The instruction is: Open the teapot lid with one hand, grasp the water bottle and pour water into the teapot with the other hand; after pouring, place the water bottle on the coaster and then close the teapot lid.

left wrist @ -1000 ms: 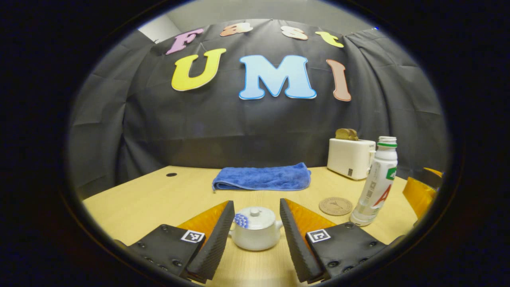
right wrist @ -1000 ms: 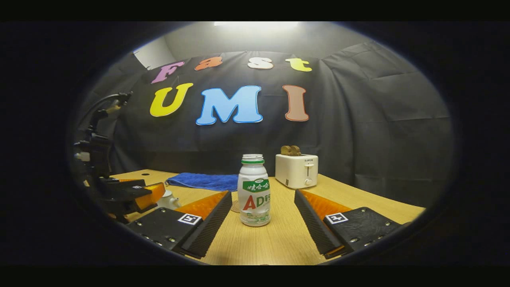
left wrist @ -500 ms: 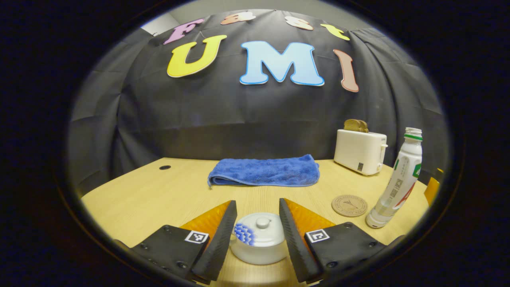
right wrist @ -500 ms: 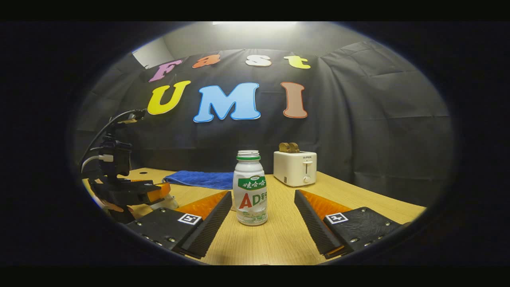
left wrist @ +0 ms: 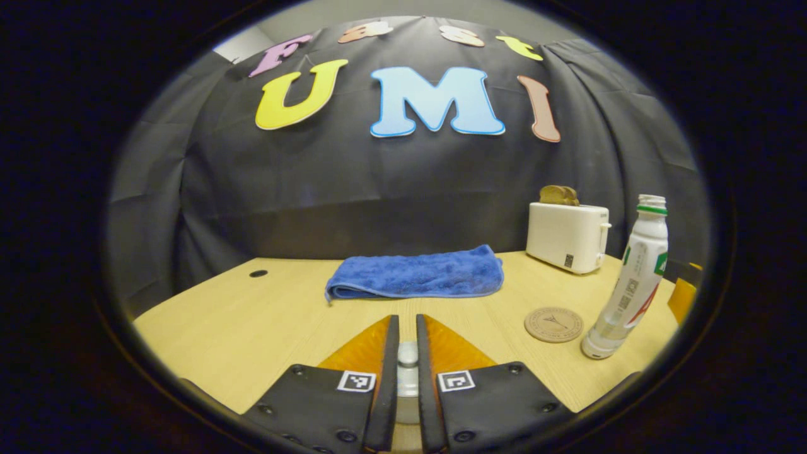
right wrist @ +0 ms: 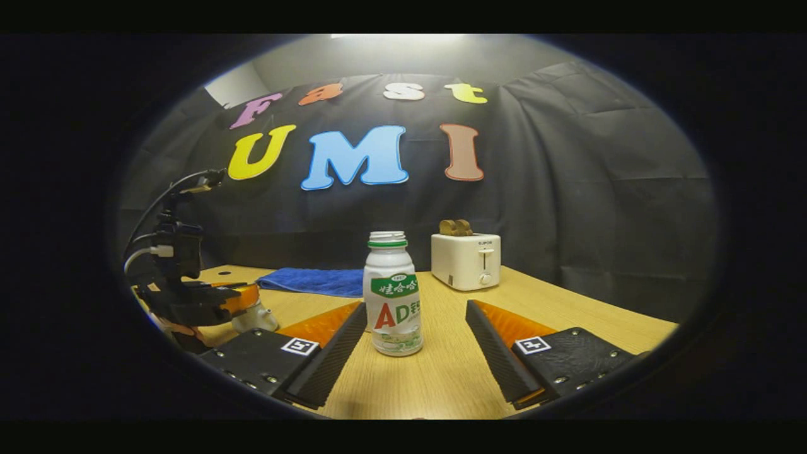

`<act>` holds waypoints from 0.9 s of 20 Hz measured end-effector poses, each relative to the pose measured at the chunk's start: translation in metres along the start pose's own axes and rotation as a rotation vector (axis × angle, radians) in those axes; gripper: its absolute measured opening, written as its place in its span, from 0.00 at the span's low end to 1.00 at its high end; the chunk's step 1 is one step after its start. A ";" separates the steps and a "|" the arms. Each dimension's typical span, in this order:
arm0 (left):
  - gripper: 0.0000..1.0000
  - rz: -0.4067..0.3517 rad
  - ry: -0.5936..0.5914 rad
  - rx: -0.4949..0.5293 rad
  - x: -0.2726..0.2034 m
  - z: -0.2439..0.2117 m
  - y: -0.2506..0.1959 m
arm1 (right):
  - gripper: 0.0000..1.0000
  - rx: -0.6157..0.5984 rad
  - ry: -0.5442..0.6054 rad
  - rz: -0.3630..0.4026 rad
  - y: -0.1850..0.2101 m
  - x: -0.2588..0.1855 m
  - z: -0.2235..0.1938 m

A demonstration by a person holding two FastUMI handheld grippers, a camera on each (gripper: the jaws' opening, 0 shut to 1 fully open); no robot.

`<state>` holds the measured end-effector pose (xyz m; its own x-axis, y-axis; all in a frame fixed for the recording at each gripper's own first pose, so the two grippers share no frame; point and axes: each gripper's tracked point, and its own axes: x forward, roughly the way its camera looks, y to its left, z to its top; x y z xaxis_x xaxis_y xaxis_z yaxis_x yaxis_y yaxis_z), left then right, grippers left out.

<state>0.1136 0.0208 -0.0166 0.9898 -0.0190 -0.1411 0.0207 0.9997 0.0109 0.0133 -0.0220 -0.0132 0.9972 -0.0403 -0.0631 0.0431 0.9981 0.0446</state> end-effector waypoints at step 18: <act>0.14 -0.063 -0.038 -0.079 -0.018 0.031 0.006 | 0.97 -0.006 0.045 0.063 0.011 0.027 -0.001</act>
<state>0.1004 0.0267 0.0164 0.9915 -0.0808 -0.1018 0.0734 0.9945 -0.0748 0.0409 -0.0123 -0.0156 0.9941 0.0245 -0.1052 -0.0200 0.9988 0.0441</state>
